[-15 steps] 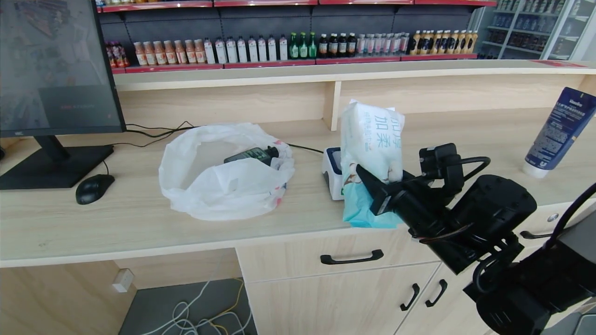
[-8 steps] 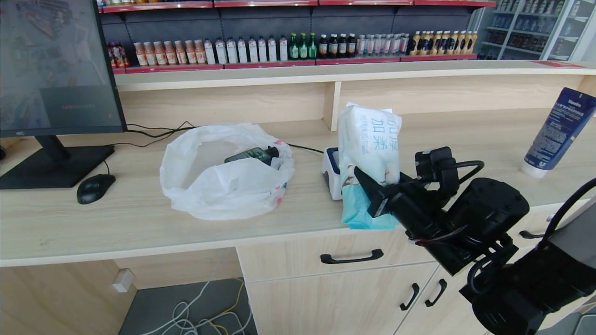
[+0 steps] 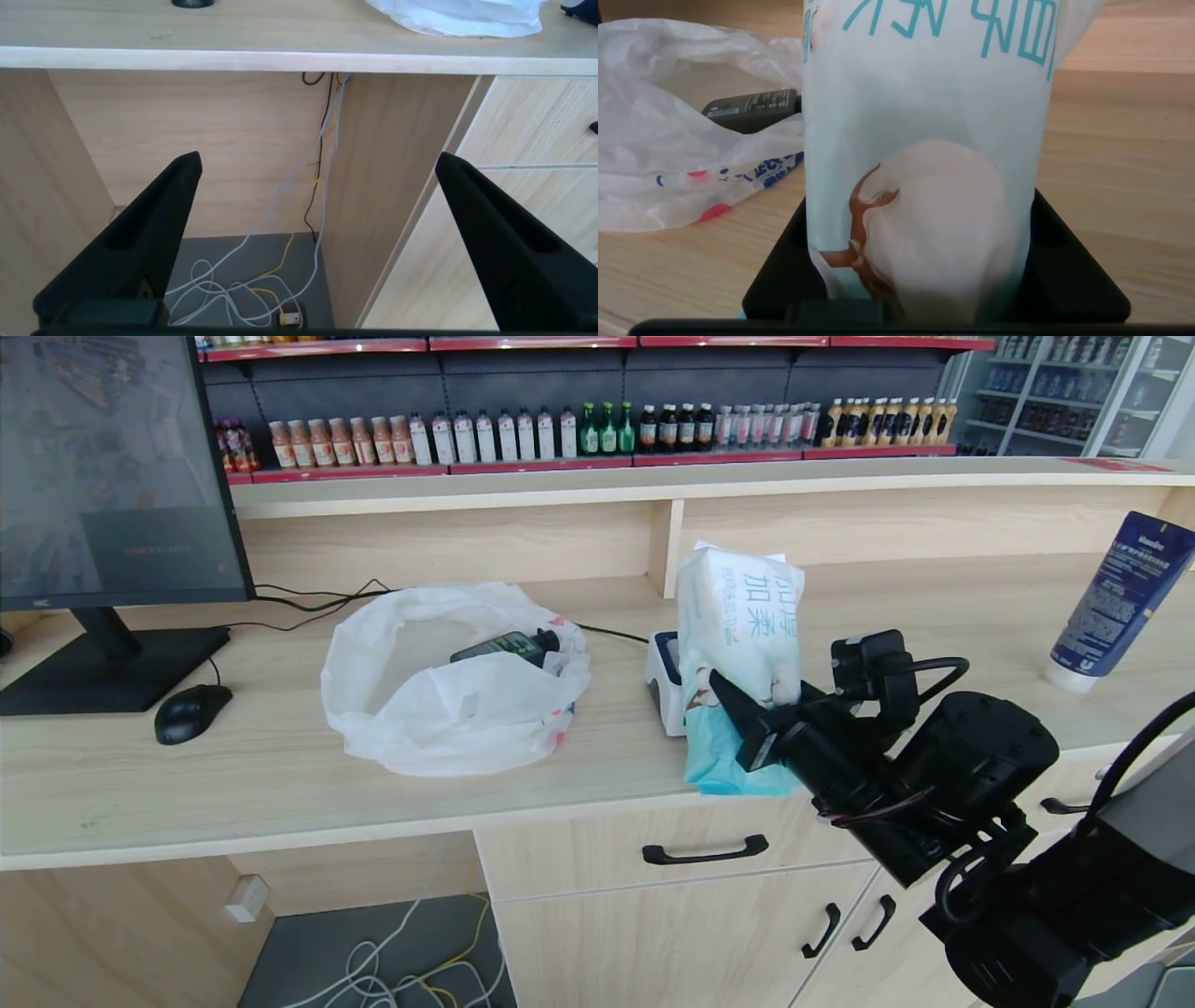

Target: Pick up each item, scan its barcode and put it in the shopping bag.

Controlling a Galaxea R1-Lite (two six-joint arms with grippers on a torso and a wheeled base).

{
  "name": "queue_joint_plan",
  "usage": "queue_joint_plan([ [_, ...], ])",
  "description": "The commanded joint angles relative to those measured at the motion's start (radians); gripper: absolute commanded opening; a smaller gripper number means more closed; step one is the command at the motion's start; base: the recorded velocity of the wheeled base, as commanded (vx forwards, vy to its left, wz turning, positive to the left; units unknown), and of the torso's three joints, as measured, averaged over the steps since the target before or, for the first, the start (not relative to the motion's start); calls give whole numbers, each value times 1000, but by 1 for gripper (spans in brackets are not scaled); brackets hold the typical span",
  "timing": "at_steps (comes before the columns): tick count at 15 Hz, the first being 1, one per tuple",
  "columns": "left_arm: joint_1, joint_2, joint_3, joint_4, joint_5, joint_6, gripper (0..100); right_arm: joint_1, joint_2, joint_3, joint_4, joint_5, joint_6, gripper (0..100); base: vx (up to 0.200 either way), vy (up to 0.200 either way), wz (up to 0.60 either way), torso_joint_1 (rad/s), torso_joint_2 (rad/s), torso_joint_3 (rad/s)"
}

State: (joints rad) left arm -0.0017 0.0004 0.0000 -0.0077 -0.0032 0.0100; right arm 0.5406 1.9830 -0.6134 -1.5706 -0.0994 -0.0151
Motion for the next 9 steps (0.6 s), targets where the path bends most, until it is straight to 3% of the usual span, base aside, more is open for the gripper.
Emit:
queue_joint_plan([
  [1, 0, 0, 0, 0, 0, 1, 100, 1, -1, -2, 0, 0, 0, 0, 0, 0, 0, 0, 0, 0],
  [7, 0, 0, 0, 3, 0, 1, 100, 1, -89, -29, 0, -2, 6, 0, 0, 0, 0, 0, 0, 0],
  [9, 0, 0, 0, 3, 0, 1, 100, 1, -148, -17, 0, -2, 9, 0, -200, 0, 0, 7, 0, 5],
])
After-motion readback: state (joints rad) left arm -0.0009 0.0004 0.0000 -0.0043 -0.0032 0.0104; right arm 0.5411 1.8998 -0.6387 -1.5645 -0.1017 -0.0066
